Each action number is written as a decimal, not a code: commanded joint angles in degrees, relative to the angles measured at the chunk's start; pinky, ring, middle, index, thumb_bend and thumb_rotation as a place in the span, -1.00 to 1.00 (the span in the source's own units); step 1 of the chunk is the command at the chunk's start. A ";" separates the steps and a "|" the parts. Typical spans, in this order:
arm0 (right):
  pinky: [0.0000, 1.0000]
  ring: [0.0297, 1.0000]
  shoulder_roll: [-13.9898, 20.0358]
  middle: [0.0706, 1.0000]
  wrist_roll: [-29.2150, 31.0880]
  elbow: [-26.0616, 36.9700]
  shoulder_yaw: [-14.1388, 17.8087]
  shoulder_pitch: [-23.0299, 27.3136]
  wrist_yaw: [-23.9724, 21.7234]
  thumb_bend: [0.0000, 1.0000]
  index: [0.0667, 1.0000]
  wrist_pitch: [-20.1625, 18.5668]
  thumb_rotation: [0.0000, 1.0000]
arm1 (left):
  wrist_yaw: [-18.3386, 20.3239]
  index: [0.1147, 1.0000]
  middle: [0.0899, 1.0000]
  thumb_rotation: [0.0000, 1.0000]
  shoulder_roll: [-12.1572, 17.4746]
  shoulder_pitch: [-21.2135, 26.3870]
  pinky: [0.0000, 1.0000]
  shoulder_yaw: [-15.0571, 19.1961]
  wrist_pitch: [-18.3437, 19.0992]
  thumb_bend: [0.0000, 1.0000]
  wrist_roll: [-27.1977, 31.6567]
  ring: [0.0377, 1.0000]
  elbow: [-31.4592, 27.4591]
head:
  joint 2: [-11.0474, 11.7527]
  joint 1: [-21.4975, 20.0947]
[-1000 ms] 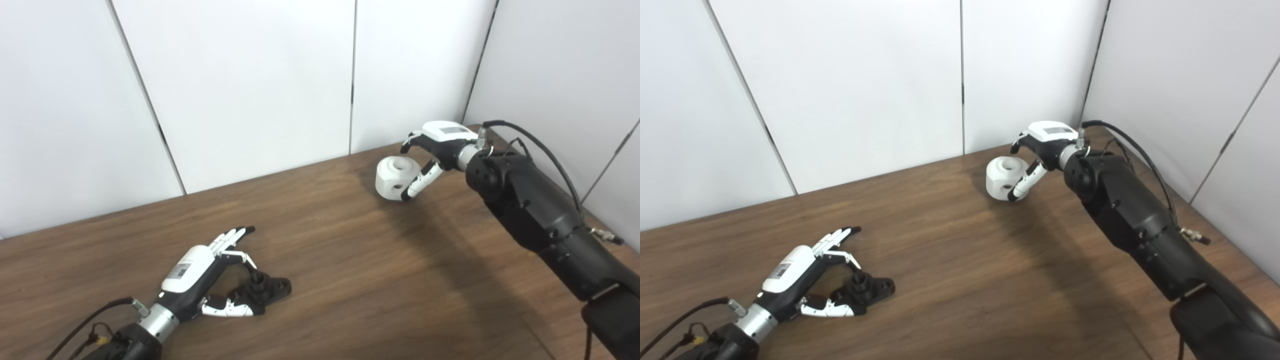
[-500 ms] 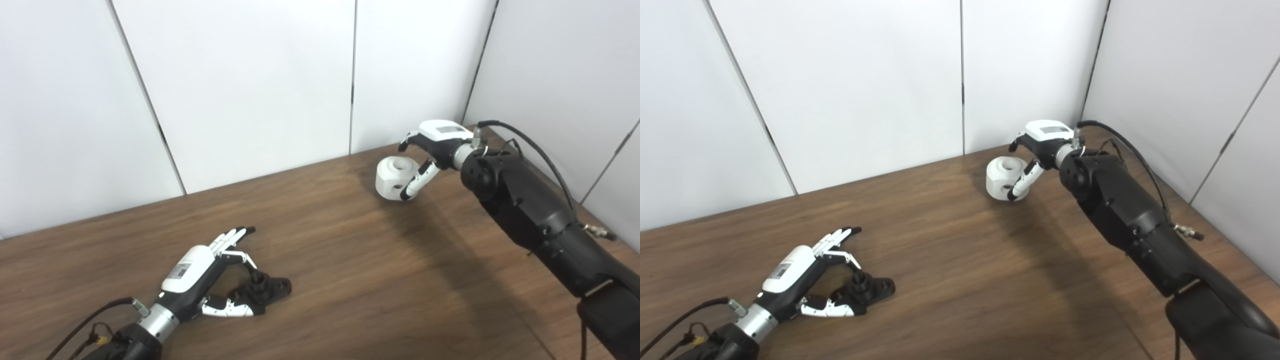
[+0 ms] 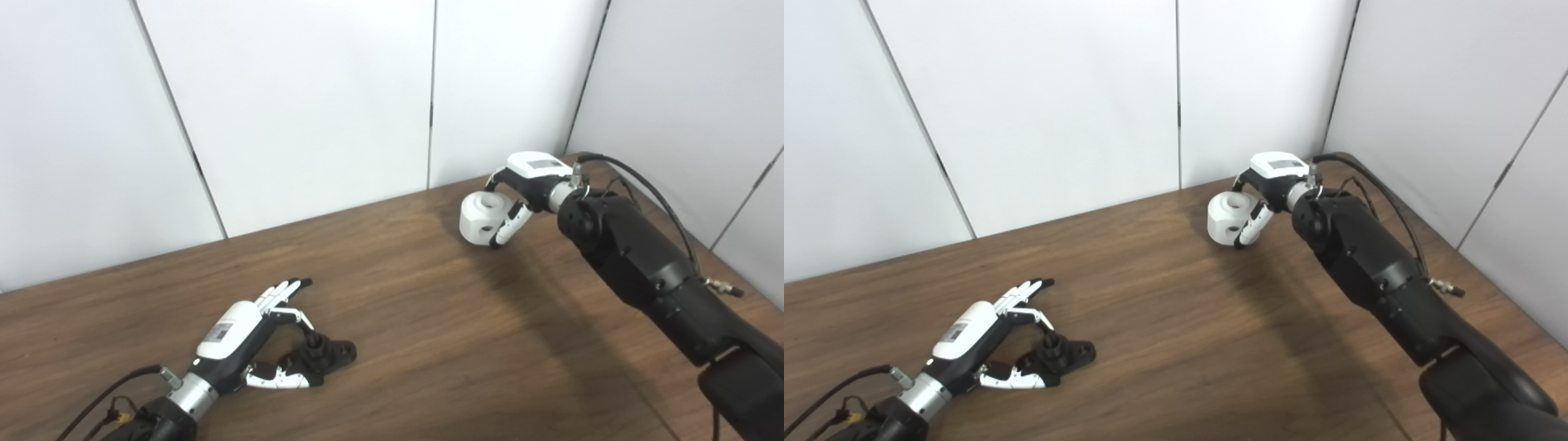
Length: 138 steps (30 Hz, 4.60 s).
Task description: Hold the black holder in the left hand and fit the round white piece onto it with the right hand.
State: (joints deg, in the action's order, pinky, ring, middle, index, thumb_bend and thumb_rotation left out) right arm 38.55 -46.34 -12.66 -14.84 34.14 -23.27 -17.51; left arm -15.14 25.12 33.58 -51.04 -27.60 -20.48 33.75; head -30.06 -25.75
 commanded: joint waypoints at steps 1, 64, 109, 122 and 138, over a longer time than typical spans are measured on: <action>0.83 0.82 0.78 0.77 -0.26 0.82 0.37 2.54 1.73 0.84 0.40 1.07 -0.36 | 3.35 -0.17 0.95 -0.86 3.53 -5.07 1.00 -1.99 0.67 0.05 -2.97 1.00 3.08 | 0.00 -0.05; 0.50 0.56 0.26 0.48 3.93 22.78 0.73 5.96 -15.20 0.05 -0.11 2.05 -0.72 | 5.36 -0.17 0.95 -0.86 1.14 -5.39 1.00 1.12 0.68 0.05 -5.84 1.00 1.78 | -3.67 7.55; 0.63 0.60 -10.69 0.45 2.16 33.80 -4.18 8.39 -24.06 0.05 -0.12 7.08 -0.73 | 13.05 -0.17 0.97 -0.85 -8.28 -5.95 1.00 13.77 3.92 0.04 -15.05 1.00 2.27 | -7.25 25.82; 0.71 0.65 -13.94 0.49 1.60 32.16 -5.55 7.89 -23.57 0.05 -0.11 7.43 -0.72 | 13.44 -0.17 0.98 -0.85 -9.05 -5.90 1.00 14.44 4.15 0.04 -15.72 1.00 2.27 | -7.70 26.57; 0.75 0.67 -16.24 0.49 2.03 29.38 -7.05 7.49 -22.69 0.05 -0.12 7.88 -0.73 | 13.62 -0.16 1.00 -0.85 -9.67 -6.36 1.00 15.23 4.82 0.04 -16.22 1.00 1.41 | -8.17 27.48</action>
State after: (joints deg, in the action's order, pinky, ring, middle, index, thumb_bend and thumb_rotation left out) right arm 22.32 -44.31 16.17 -22.64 39.12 -47.67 -10.38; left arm -4.64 16.32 30.05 -33.82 -26.72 -31.95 33.27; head -38.14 1.67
